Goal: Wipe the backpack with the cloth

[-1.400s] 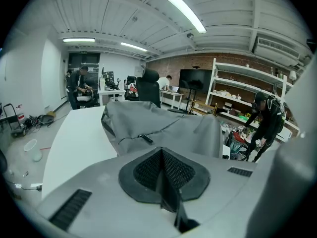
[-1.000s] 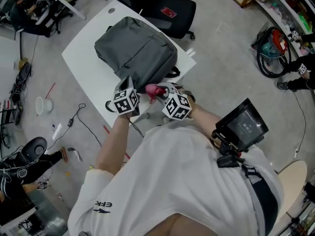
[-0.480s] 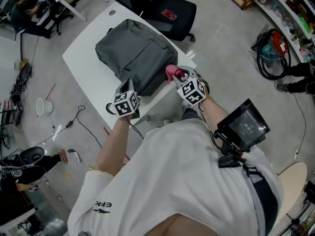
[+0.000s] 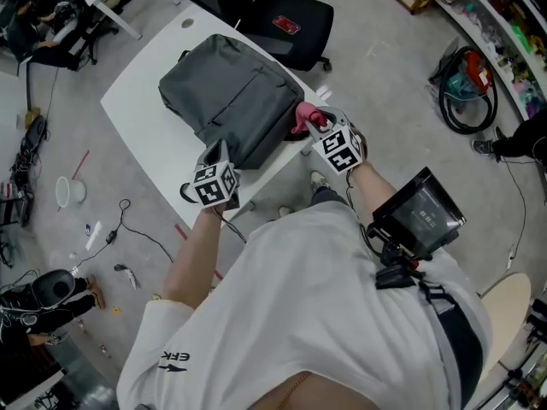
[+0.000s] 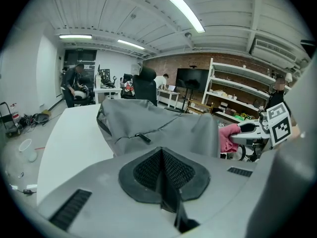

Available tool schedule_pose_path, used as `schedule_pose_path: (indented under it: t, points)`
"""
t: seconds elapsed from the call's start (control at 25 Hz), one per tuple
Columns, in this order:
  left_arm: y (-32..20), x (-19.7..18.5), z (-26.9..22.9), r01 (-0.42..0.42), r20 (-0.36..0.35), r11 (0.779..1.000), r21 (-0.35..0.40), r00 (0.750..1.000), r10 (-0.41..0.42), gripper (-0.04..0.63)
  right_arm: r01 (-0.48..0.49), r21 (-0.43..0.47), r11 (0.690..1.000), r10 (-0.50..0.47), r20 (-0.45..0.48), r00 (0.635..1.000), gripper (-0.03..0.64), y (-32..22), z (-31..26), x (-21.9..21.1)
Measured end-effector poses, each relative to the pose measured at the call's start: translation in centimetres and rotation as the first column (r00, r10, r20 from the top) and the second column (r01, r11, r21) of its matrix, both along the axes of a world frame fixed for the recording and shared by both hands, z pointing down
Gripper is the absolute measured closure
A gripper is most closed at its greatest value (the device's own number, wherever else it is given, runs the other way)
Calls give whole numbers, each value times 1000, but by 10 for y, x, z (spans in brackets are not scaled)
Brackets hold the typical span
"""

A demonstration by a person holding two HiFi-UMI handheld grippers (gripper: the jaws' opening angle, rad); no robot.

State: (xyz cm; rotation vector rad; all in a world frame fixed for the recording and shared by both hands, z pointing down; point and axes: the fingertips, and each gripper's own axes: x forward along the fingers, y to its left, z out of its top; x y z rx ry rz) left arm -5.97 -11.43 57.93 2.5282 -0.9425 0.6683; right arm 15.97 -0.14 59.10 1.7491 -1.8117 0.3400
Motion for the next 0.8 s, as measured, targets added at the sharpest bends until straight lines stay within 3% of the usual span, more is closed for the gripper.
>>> schedule_pose_path:
  t: [0.36, 0.52, 0.8]
  points:
    - [-1, 2, -15, 32, -84, 999, 16, 996, -31, 592, -88, 103, 991, 87, 13, 996, 486, -4, -55, 40]
    - [-20, -10, -28, 71, -99, 997, 12, 993, -70, 592, -47, 132, 990, 42, 40, 998, 487, -44, -81, 44]
    - [-67, -2, -10, 196, -78, 981, -16, 977, -196, 592, 107, 121, 987, -115, 64, 991, 487, -150, -72, 78]
